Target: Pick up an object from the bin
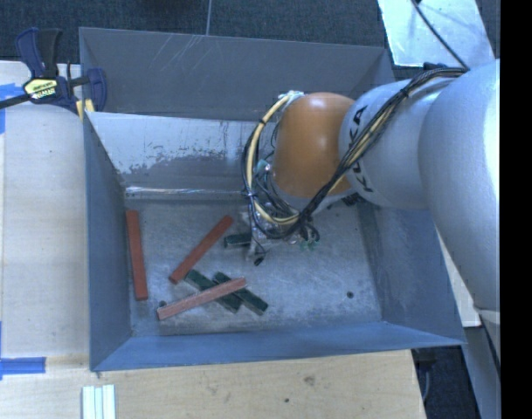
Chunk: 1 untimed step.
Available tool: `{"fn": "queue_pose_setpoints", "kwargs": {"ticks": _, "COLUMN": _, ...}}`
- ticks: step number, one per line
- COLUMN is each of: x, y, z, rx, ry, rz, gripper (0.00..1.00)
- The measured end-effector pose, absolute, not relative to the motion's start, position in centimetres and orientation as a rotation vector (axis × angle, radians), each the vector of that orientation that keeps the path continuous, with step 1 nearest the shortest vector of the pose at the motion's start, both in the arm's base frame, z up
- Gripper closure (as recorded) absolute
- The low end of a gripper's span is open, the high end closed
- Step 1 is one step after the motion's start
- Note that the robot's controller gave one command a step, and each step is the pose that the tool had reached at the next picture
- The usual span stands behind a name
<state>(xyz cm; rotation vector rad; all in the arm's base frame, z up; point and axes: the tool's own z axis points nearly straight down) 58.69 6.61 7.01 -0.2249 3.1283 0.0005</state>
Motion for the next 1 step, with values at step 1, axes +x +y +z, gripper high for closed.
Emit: {"fn": "queue_pose_setpoints", "kwargs": {"ticks": 1, "x": 58.97, "y": 6.59, "z": 17.43, "rx": -0.229, "ry": 3.121, "rz": 0.0, "gripper": 1.0}}
